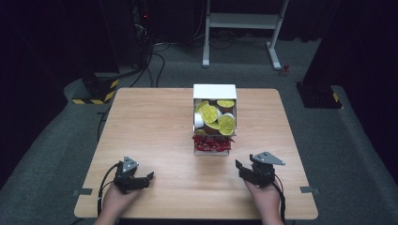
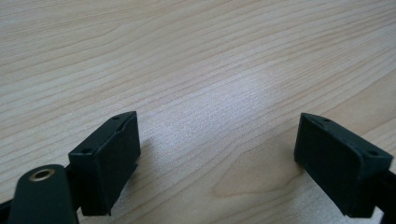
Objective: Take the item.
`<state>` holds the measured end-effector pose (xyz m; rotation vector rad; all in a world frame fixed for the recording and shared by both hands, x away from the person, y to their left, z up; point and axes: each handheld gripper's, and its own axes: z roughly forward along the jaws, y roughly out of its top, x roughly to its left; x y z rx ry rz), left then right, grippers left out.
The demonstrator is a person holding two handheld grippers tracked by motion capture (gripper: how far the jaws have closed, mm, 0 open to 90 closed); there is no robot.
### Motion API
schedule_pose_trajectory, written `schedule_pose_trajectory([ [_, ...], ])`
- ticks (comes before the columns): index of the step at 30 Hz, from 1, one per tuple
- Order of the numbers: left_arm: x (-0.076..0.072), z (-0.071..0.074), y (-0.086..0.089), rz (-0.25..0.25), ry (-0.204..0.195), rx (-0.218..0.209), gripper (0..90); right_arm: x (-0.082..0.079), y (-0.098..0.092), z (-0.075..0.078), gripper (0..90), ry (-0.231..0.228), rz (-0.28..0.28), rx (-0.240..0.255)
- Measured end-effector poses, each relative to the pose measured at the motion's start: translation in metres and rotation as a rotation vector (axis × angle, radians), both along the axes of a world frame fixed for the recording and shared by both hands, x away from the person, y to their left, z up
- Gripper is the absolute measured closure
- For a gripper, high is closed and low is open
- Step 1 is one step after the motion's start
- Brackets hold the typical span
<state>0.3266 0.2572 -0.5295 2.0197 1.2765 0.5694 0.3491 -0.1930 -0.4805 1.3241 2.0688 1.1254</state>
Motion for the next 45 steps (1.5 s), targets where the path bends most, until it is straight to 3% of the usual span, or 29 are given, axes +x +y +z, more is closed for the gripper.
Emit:
schedule_pose_trajectory([
  [7, 0.0, 0.0, 0.0, -0.001, 0.0, 0.001, 14.6, 0.007, 0.012, 0.015, 37.2, -0.044, 0.037, -0.031],
  [15, 0.001, 0.0, 0.001, 0.001, -0.003, -0.001, 16.0, 0.016, 0.021, 0.023, 38.8, -0.086, 0.046, -0.019],
  [26, 0.002, 0.0, 0.0, 0.029, -0.008, -0.005, 16.8, 0.02, 0.02, 0.027, 39.5, -0.118, 0.064, -0.021],
  [32, 0.001, 0.0, -0.001, 0.02, -0.019, -0.009, 22.5, 0.024, 0.021, 0.028, 39.8, -0.126, 0.073, -0.009],
  [42, 0.001, 0.0, 0.0, 0.022, -0.022, -0.005, 23.8, 0.033, 0.023, 0.033, 52.6, -0.173, 0.079, 0.008],
  [45, 0.001, 0.0, 0.0, 0.023, -0.023, -0.005, 24.0, 0.035, 0.028, 0.032, 56.9, -0.177, 0.092, -0.021],
])
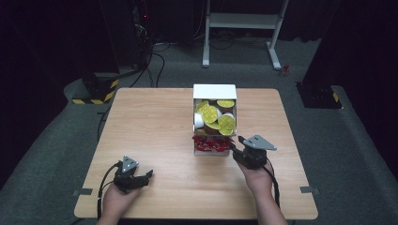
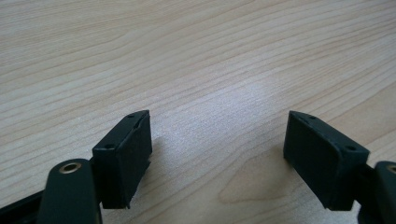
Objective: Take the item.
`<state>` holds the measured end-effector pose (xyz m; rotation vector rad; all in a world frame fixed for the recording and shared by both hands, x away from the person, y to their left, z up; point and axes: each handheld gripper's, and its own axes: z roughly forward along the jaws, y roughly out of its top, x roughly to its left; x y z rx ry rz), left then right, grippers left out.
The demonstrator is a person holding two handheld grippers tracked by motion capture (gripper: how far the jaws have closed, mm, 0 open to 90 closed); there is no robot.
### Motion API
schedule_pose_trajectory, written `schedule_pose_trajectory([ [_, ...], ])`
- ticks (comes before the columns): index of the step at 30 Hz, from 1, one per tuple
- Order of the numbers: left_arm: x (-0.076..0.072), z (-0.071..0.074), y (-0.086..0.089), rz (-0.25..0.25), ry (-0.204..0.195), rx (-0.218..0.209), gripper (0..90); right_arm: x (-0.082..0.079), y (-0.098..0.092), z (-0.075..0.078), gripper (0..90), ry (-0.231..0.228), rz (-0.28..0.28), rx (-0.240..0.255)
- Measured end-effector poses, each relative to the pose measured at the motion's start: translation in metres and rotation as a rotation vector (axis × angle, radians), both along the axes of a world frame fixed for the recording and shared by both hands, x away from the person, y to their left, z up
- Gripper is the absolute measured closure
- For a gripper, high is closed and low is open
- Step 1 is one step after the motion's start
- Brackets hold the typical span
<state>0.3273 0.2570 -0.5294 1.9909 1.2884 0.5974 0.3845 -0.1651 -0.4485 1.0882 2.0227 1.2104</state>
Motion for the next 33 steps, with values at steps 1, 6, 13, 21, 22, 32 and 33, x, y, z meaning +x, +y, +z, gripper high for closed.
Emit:
schedule_pose_trajectory([
  [1, 0.0, 0.0, 0.0, 0.0, 0.0, 0.001, 24.0, 0.001, 0.001, -0.001, 57.5, 0.009, 0.007, 0.003],
  [6, 0.0, 0.0, 0.0, 0.003, 0.0, -0.002, 24.4, 0.006, 0.006, -0.001, 66.5, 0.001, 0.003, -0.022],
  [13, -0.001, 0.0, 0.0, 0.012, 0.003, -0.005, 24.6, 0.01, 0.01, -0.003, 74.0, -0.004, 0.021, -0.023],
  [21, -0.001, 0.0, 0.0, 0.013, 0.0, -0.002, 24.6, 0.012, 0.011, -0.004, 76.6, -0.006, 0.029, -0.014],
  [22, -0.001, 0.0, 0.0, 0.013, 0.0, -0.002, 24.6, 0.012, 0.011, -0.005, 77.3, -0.004, 0.031, -0.01],
  [32, -0.001, 0.0, 0.0, 0.014, 0.001, -0.003, 24.7, 0.011, 0.009, -0.007, 80.7, -0.003, 0.035, 0.005],
  [33, -0.001, 0.0, 0.0, 0.013, 0.0, -0.001, 24.7, 0.011, 0.008, -0.007, 80.8, -0.002, 0.035, 0.006],
])
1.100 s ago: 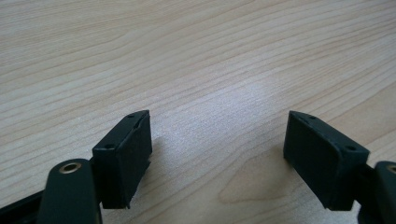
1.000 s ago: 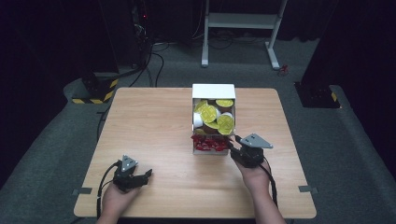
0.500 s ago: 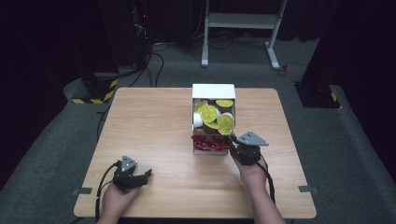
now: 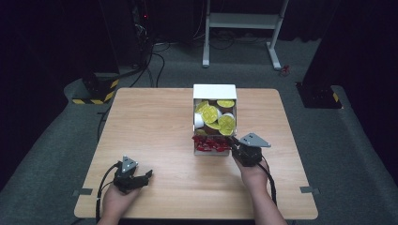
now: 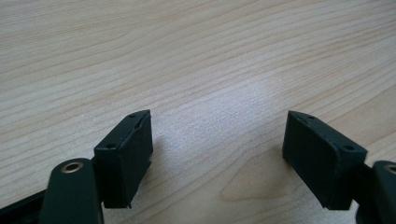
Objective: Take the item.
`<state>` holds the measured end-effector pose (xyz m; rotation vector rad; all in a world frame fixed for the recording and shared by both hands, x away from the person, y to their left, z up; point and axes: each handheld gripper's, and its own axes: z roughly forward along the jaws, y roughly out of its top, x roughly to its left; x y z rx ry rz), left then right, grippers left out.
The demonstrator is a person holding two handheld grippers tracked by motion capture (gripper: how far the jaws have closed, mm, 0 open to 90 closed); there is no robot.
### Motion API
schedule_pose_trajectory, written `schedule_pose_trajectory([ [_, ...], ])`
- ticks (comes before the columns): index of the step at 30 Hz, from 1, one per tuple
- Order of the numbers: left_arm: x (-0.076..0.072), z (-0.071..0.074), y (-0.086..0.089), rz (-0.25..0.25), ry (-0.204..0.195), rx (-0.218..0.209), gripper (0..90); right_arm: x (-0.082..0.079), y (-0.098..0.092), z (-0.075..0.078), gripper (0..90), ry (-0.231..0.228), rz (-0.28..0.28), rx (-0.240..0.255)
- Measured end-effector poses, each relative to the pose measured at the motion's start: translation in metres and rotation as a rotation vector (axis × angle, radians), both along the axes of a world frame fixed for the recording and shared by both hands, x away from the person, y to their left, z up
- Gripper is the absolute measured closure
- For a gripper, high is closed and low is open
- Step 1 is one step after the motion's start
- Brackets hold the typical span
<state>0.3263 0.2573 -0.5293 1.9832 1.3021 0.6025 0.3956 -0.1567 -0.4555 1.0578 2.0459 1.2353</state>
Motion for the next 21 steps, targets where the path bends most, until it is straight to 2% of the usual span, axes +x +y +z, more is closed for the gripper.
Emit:
schedule_pose_trajectory([
  [21, 0.0001, -0.0001, 0.0001, -0.008, 0.004, -0.009, 24.8, -0.0096, -0.0018, 0.0003, 82.3, -0.005, -0.006, -0.013],
])
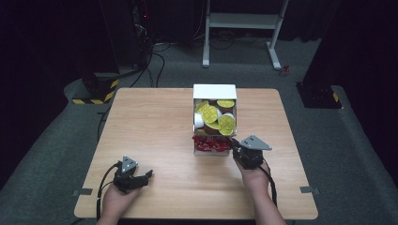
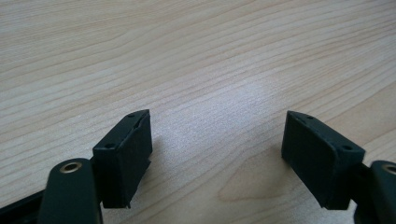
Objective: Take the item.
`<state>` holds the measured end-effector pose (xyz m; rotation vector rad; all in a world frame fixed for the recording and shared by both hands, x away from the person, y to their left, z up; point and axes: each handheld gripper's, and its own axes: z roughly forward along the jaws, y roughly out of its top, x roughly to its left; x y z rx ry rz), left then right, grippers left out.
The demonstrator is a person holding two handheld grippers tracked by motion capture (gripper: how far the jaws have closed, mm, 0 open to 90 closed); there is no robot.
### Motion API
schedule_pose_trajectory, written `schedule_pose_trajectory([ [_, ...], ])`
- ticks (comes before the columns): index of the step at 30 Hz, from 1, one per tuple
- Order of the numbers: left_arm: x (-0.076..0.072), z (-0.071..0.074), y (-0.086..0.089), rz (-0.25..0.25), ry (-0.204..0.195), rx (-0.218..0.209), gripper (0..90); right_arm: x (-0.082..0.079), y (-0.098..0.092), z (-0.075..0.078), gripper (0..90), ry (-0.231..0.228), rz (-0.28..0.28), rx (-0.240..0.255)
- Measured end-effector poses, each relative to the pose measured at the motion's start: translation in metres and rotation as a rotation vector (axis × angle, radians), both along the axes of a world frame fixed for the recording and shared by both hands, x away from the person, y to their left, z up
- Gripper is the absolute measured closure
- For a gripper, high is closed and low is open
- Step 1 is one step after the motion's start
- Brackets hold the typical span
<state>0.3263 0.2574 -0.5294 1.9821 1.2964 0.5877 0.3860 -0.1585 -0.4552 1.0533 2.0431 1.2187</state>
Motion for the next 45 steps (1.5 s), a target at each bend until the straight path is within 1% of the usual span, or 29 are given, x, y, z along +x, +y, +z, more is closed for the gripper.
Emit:
schedule_pose_trajectory([
  [4, 0.0, 0.0, 0.0, 0.002, 0.001, 0.006, 24.9, -0.003, -0.001, 0.001, 82.4, -0.002, -0.001, 0.0],
  [12, -0.001, 0.0, -0.001, -0.001, -0.003, 0.007, 25.2, -0.008, -0.002, 0.003, 82.6, -0.014, 0.002, -0.001],
  [21, -0.002, 0.0, -0.001, 0.001, -0.003, 0.006, 25.5, -0.013, -0.005, 0.004, 83.0, -0.016, 0.005, 0.003],
  [25, -0.001, 0.0, 0.0, 0.023, -0.004, 0.006, 26.6, -0.016, -0.006, 0.004, 83.3, -0.016, 0.003, 0.002],
  [31, -0.001, 0.0, 0.0, 0.024, -0.004, 0.007, 26.7, -0.02, -0.008, 0.004, 83.9, -0.02, 0.003, 0.011],
  [32, -0.001, 0.0, 0.0, 0.026, -0.008, 0.012, 26.7, -0.021, -0.009, 0.004, 83.9, -0.02, 0.004, 0.013],
  [35, -0.002, 0.0, -0.001, 0.029, -0.007, 0.009, 27.1, -0.024, -0.011, 0.005, 84.3, -0.009, 0.004, 0.038],
  [45, -0.002, 0.0, -0.001, 0.024, -0.004, 0.008, 25.8, -0.033, -0.017, 0.008, 85.7, -0.026, -0.001, 0.041],
])
